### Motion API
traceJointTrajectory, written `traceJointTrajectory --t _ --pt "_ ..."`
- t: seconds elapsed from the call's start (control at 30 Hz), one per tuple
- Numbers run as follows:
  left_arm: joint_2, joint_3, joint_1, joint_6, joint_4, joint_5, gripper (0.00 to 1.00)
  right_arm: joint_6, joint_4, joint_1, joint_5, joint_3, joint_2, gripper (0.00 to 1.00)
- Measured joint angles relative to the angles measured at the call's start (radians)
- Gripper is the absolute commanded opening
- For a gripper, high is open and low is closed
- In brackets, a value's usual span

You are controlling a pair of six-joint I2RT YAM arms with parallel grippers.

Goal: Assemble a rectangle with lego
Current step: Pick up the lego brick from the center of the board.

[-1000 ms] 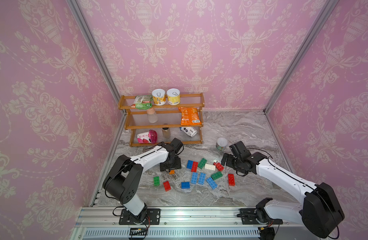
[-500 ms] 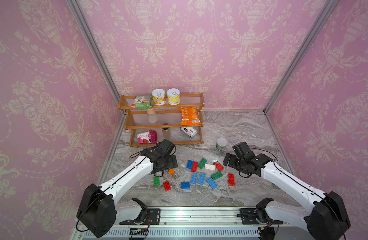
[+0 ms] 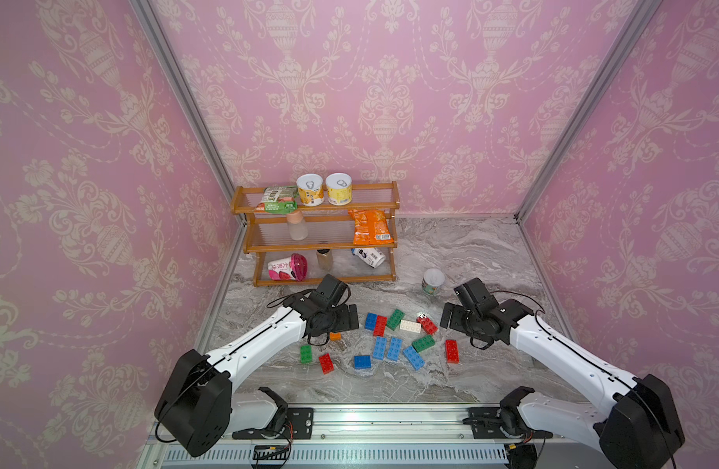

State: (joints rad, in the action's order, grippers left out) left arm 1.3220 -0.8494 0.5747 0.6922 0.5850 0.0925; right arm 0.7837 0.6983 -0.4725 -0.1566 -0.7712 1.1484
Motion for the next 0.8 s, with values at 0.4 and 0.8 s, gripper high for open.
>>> traceJointTrajectory --t 0.4,0.8 --pt "0.189 -0.156 0.083 -0.181 -0.024 0.042 0.67 -0.016 0.033 0.002 -0.032 -0.022 0.011 1.0" --pt "0.245 -0.181 0.161 -0.25 0.085 0.082 0.43 -0.025 0.05 0.01 -0.044 -0.026 0.01 1.0"
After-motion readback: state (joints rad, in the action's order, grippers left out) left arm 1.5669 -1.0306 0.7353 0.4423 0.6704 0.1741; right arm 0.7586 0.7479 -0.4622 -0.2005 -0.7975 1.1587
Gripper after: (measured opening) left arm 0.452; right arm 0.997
